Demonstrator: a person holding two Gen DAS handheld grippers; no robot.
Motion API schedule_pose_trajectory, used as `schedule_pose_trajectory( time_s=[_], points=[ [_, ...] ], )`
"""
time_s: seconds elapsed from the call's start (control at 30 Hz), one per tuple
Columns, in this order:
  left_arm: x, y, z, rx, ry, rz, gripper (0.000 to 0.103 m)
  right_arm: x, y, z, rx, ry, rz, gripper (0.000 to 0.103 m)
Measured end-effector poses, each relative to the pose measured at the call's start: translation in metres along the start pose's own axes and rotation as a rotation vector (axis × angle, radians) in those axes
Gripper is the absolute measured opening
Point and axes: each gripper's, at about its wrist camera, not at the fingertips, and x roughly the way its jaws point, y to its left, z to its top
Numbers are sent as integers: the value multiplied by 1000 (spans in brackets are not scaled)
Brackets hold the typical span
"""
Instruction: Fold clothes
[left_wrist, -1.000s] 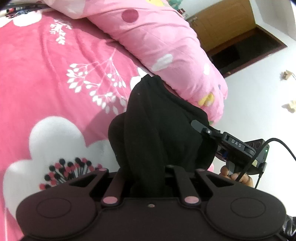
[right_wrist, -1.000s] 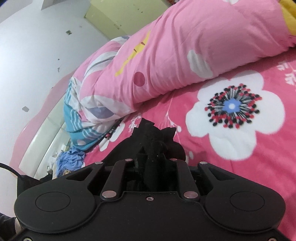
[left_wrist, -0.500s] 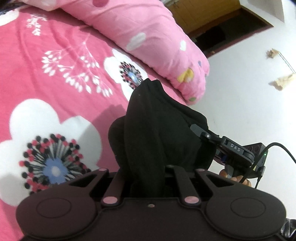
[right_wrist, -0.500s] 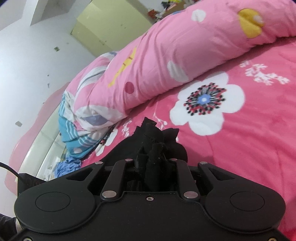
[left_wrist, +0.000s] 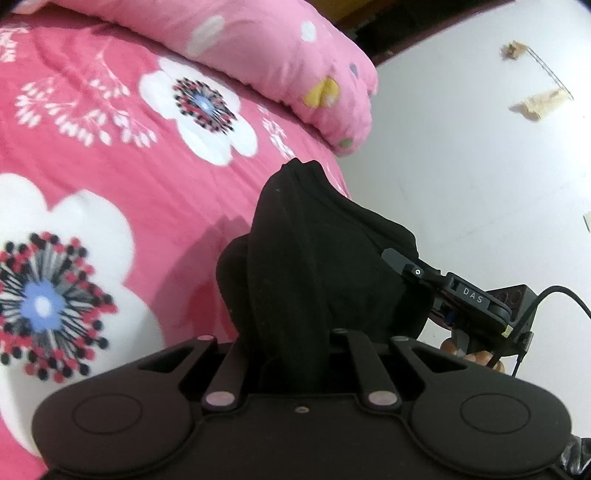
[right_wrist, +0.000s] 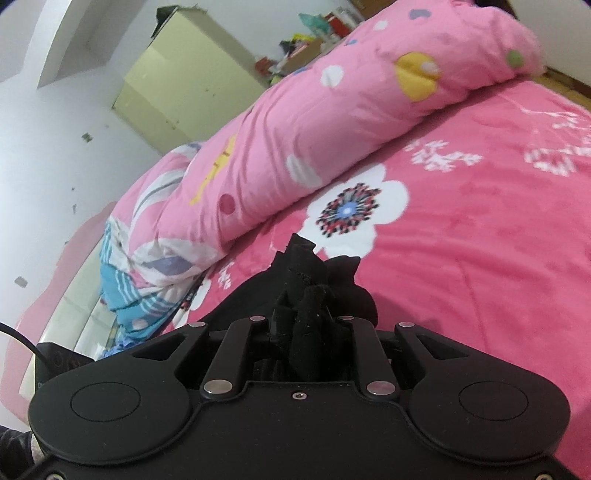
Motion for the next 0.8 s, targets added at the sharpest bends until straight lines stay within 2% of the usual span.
schedule_pose_trajectory(
  time_s=[0.37,0.8],
  points=[
    [36,-41,-19,72,92,-45,7,-71,-26,-26,75,-93,-73,13],
    [115,-99,-43,143,217,-88,7,-150,-86,-45,175,-185,-154,13]
  ],
)
